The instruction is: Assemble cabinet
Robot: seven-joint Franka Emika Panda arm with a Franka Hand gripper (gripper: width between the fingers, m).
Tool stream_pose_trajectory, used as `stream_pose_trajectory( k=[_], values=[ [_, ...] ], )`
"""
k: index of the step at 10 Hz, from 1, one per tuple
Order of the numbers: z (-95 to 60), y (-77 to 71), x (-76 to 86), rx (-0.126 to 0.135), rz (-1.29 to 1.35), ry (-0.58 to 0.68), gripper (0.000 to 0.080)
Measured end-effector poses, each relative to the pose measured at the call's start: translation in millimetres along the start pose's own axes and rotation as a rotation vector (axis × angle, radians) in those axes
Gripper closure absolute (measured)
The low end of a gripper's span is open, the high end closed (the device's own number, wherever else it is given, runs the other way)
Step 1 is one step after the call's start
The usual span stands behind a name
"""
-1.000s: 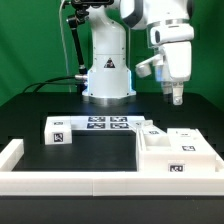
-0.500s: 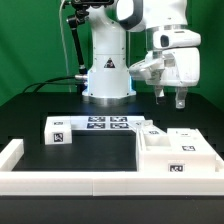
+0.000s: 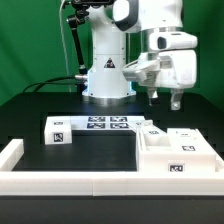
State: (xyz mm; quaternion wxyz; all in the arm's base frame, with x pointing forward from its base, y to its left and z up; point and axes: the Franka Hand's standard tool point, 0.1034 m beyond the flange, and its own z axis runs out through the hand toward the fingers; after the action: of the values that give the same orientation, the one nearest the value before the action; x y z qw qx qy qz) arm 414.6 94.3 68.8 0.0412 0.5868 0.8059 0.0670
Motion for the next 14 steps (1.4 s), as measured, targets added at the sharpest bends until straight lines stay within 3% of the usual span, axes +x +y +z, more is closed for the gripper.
stream_pose_trajectory(
  k=[6,9,13,14],
  values=[
    [25.5,-32.8,-14.1,0.052,0.035,0.034,0.0002],
    [36.1,-39.1,-9.7,0.058,0.040,0.055,0.0002],
    [46.2,-49.2,-6.1,0.085,0.046,0.070,0.0013],
    [47.6,-50.8,-5.4,0.090,0.046,0.072,0.0181]
  ],
)
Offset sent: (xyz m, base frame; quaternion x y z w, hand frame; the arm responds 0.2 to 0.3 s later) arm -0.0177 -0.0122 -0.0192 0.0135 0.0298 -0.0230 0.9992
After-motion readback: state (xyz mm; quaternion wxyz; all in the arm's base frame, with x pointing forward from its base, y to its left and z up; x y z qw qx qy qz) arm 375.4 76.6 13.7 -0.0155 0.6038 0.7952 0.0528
